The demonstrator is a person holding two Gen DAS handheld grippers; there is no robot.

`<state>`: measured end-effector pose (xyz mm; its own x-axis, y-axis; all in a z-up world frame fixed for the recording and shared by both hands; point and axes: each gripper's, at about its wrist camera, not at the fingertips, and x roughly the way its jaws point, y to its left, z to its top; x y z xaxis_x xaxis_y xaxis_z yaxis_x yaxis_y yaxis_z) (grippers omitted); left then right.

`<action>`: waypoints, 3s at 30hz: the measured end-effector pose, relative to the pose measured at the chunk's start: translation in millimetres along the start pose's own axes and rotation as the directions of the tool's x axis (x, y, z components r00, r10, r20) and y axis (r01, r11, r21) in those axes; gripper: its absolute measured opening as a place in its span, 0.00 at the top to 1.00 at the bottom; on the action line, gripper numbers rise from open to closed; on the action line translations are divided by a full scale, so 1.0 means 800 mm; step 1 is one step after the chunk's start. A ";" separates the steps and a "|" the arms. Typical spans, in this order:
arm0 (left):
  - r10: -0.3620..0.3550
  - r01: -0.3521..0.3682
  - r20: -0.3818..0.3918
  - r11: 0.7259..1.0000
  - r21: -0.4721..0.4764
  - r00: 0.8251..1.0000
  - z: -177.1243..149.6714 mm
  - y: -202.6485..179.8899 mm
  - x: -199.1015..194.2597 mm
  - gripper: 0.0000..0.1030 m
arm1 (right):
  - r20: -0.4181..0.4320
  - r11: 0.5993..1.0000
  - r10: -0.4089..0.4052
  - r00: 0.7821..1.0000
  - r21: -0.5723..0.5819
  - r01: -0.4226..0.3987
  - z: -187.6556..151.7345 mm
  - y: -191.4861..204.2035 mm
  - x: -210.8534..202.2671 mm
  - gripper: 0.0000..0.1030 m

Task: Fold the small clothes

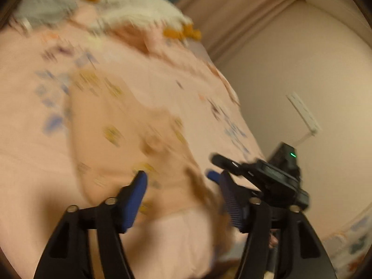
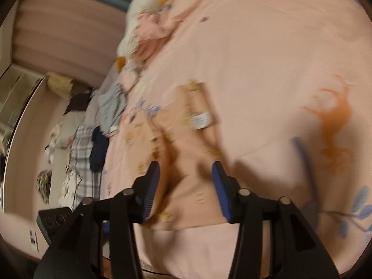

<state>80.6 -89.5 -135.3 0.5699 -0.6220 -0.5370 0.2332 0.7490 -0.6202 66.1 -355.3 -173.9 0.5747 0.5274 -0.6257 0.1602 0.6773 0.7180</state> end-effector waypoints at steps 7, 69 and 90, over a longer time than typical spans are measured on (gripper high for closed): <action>0.217 -0.217 0.064 0.976 -0.006 0.974 0.007 0.028 -0.015 0.38 | -0.067 0.994 0.062 0.996 -0.088 -0.067 0.005 0.035 0.063 0.45; 0.317 -0.290 -0.176 0.943 0.161 0.932 -0.044 0.005 0.085 0.65 | -0.055 0.970 -0.231 0.971 -0.096 0.225 -0.001 -0.048 0.011 0.98; 0.403 -0.356 -0.026 0.835 0.420 0.915 0.026 -0.010 0.163 0.75 | -0.030 0.979 -0.102 0.994 -0.182 0.095 0.117 -0.003 0.114 0.88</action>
<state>169.6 -171.8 -188.5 0.5946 -0.2735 -0.7561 0.3229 0.9424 -0.0870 193.6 -356.9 -204.3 0.5310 0.4704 -0.7048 0.0655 0.8065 0.5876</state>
